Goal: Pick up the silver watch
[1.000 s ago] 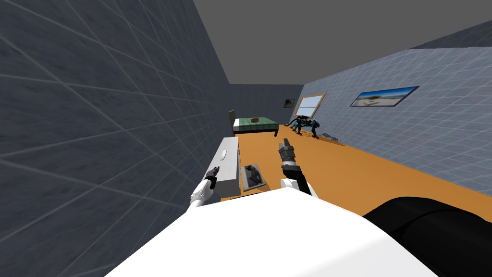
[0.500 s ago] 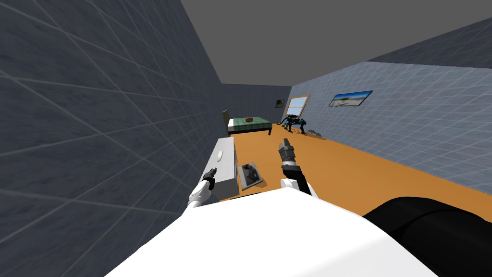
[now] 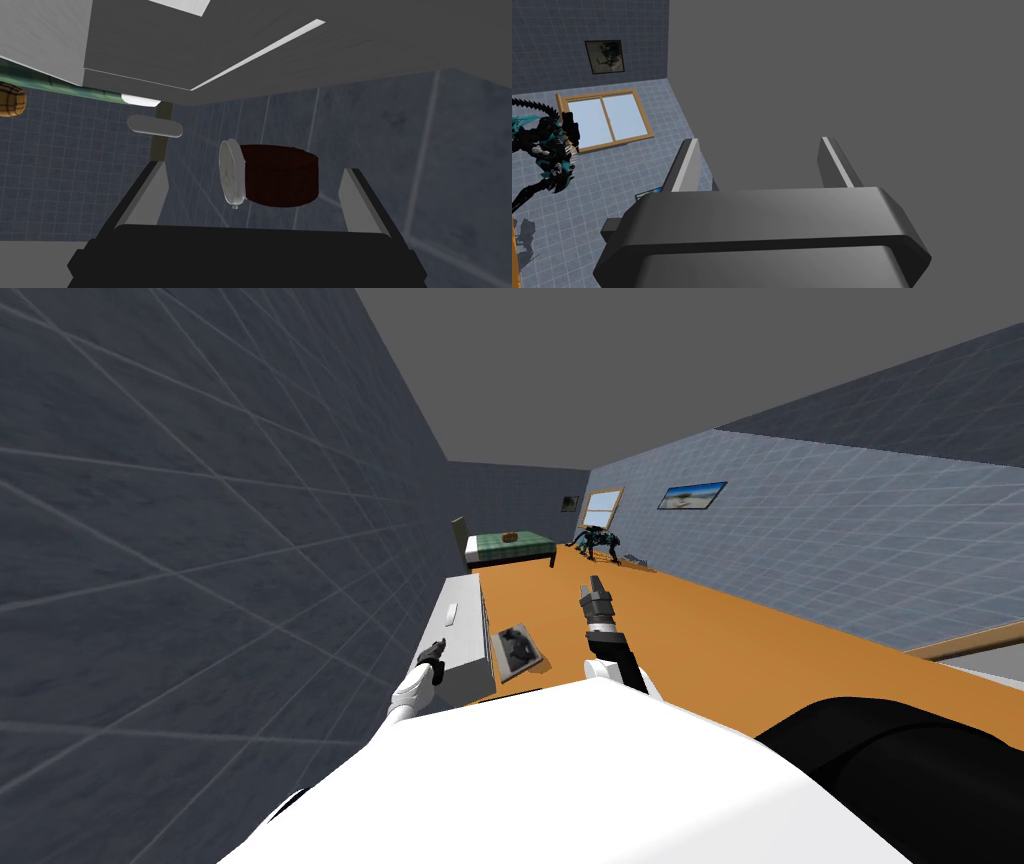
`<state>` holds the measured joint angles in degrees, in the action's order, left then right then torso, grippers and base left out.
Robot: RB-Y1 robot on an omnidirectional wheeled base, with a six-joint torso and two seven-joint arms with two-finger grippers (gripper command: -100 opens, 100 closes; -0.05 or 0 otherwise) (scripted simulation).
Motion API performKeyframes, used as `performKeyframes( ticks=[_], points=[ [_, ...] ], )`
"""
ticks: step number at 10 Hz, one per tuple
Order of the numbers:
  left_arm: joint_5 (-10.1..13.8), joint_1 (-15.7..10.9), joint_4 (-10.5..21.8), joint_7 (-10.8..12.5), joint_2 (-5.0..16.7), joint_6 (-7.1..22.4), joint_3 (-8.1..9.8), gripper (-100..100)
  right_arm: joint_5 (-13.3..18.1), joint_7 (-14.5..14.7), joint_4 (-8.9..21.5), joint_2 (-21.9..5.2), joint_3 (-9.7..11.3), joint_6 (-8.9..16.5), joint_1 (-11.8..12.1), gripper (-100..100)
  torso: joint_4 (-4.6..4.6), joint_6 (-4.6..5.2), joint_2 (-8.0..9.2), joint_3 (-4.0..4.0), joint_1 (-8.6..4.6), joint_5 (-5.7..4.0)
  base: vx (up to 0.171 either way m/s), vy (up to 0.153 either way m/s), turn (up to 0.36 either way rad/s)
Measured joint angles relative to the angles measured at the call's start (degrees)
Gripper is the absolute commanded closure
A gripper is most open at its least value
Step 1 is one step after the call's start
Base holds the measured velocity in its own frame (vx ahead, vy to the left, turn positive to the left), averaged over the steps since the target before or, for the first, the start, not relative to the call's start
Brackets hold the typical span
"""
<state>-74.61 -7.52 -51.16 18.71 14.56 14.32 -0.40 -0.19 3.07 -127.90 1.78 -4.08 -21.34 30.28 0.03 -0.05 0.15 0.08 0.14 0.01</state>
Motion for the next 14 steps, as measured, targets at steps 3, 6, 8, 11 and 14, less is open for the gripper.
performKeyframes(
  ticks=[3,6,8,11,14],
  points=[
    [1.0,0.2,0.4,1.7,1.6,2.2,-1.03,-100,0.0,0.0,0.0,0.0,0.0,0.0,0.0,0,0.01,0.05,0.02,0.01,-0.02,0.0,-0.04,0.024,-0.236],
    [-2.2,0.0,2.4,8.6,3.2,5.1,-2.36,-100,0.0,0.0,0.0,0.0,0.0,0.0,0.0,0,0.03,0.04,0.12,0.07,0.04,0.01,-0.061,0.032,-0.225],
    [-1.4,-0.1,2.4,9.7,3.5,6.1,-2.5,100,0.0,0.0,0.0,0.0,0.0,0.0,0.0,0,-0.01,-0.02,-0.04,-0.02,-0.03,0.0,-0.009,0.005,-0.001],
    [-1.4,-0.2,2.3,9.6,3.4,6.0,-2.58,100,0.0,0.0,0.0,0.0,0.0,0.0,0.0,0,-0.11,-0.14,-0.17,-0.13,0.01,0.01,0.0,-0.001,-0.007],
    [-1.5,-0.3,2.3,9.6,3.5,6.0,-2.56,100,0.0,0.0,0.0,0.0,0.0,0.0,0.0,0,-0.15,-0.13,-0.22,-0.18,0.07,0.07,0.012,-0.004,0.092]
  ],
)
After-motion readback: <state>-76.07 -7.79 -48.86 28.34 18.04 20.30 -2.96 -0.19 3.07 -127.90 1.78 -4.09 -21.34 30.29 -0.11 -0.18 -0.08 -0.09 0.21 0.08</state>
